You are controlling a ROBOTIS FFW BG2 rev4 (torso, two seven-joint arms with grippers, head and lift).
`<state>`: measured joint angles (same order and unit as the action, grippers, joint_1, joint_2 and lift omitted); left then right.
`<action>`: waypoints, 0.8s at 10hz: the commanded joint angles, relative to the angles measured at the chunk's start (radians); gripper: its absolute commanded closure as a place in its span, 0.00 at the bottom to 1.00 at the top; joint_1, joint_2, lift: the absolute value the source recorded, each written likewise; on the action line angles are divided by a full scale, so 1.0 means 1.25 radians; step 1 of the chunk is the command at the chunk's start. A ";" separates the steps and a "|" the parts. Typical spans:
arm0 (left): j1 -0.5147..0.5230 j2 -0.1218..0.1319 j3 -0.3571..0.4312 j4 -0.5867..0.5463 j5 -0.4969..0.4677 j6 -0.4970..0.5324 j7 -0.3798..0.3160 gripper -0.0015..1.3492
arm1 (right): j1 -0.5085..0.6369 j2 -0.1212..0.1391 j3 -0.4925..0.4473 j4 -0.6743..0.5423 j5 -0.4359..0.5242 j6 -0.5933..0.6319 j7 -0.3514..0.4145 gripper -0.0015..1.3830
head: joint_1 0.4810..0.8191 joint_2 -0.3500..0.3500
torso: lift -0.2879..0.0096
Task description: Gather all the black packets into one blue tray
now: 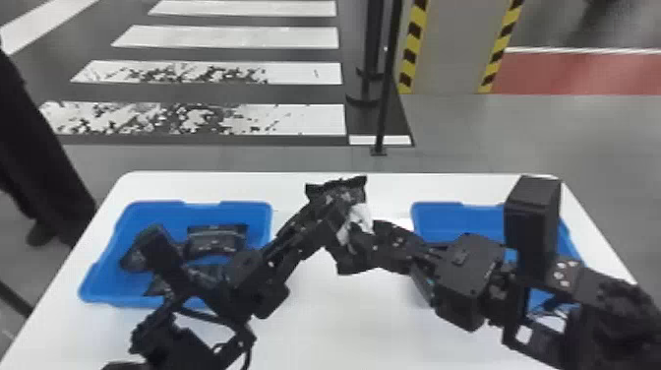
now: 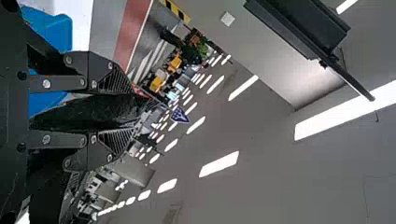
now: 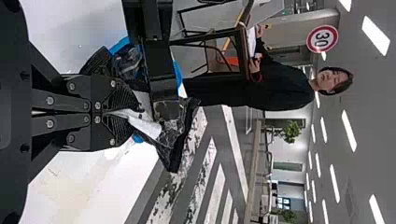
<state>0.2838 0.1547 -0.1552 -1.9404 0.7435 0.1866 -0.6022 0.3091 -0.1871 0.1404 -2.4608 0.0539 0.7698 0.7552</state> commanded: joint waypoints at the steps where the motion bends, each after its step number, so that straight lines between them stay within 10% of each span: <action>1: -0.001 0.000 -0.007 0.002 -0.006 -0.033 0.001 0.89 | 0.000 0.000 0.001 0.004 0.000 0.005 0.002 0.92 | 0.63 0.50 | 0.60; 4: -0.003 0.001 -0.008 0.002 -0.009 -0.069 0.000 0.89 | 0.000 0.000 0.001 0.012 -0.002 0.026 0.003 0.91 | 0.63 0.50 | 0.60; 6: 0.001 0.001 0.000 0.002 -0.016 -0.081 0.000 0.89 | 0.002 0.004 -0.017 0.045 -0.022 0.036 0.003 0.24 | 0.63 0.51 | 0.60; 7: 0.009 0.003 0.008 0.002 -0.020 -0.083 0.000 0.89 | 0.002 0.007 -0.037 0.057 -0.026 0.036 0.003 0.05 | 0.63 0.51 | 0.60; 8: 0.016 0.003 0.019 0.002 -0.024 -0.092 -0.003 0.89 | 0.002 0.011 -0.064 0.073 -0.026 0.036 0.002 0.08 | 0.63 0.51 | 0.60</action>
<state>0.2990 0.1578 -0.1382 -1.9376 0.7151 0.0769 -0.6062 0.3112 -0.1758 0.0768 -2.3799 0.0226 0.8146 0.7579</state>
